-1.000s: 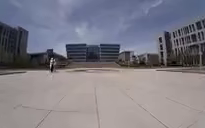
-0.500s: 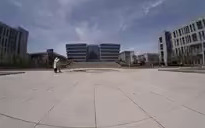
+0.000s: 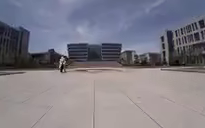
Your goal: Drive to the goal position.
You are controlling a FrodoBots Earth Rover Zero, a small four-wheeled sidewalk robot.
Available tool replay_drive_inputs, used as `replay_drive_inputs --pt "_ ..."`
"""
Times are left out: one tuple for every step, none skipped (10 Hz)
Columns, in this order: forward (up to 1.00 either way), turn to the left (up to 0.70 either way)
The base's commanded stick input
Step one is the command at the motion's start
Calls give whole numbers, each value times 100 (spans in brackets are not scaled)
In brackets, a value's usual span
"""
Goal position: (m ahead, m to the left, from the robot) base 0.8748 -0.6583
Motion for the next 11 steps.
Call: replay_drive_inputs --pt "70 0" --pt "70 0" --pt "70 0" --pt "70 0" --pt "70 0" --pt "70 0" --pt "70 0" --pt "70 0" --pt "70 0" --pt "70 0" --pt "70 0"
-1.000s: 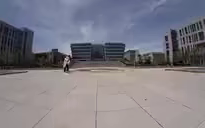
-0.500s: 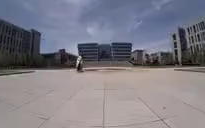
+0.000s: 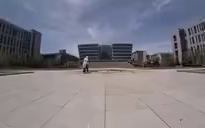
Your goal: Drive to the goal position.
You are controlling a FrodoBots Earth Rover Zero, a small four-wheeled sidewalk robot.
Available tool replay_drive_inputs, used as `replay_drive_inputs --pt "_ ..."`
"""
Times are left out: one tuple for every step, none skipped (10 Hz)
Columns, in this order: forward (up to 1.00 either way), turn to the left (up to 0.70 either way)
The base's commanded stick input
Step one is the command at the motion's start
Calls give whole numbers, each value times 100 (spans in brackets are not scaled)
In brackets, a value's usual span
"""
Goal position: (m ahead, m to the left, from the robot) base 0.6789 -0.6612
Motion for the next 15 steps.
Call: replay_drive_inputs --pt "70 -7" --pt "70 -19" --pt "70 -30" --pt "70 -35" --pt "70 -30" --pt "70 -18" --pt "70 -6" --pt "70 0" --pt "70 0" --pt "70 0" --pt "70 0" --pt "70 0" --pt "30 0" --pt "0 0" --pt "0 0"
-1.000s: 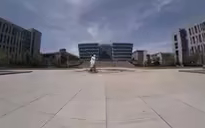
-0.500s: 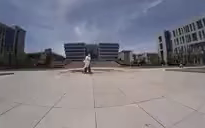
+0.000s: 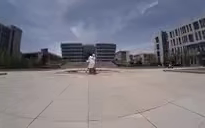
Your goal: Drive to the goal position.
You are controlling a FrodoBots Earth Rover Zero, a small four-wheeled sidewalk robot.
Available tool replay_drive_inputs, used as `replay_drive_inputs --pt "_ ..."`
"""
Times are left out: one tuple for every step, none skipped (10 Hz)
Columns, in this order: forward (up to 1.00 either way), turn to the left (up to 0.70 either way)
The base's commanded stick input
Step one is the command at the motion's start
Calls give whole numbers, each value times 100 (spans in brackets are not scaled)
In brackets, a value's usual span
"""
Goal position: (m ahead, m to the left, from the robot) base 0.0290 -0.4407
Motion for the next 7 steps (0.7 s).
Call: replay_drive_inputs --pt "0 0" --pt "0 0" --pt "0 0" --pt "0 0" --pt "0 0" --pt "0 0" --pt "0 0"
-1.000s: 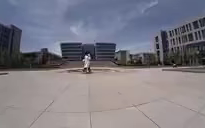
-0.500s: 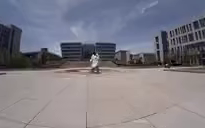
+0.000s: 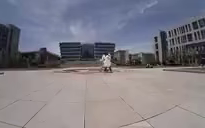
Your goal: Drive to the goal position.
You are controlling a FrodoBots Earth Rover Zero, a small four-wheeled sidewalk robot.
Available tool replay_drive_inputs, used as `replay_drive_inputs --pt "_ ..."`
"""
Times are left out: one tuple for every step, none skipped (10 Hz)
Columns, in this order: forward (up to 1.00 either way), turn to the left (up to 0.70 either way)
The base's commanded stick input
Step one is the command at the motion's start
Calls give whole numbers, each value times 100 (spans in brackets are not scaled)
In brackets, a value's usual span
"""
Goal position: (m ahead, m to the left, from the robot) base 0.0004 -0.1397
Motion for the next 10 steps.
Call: replay_drive_inputs --pt "12 0" --pt "38 0" --pt "64 0" --pt "70 0" --pt "70 0" --pt "70 0" --pt "70 0" --pt "70 0" --pt "70 0" --pt "70 0"
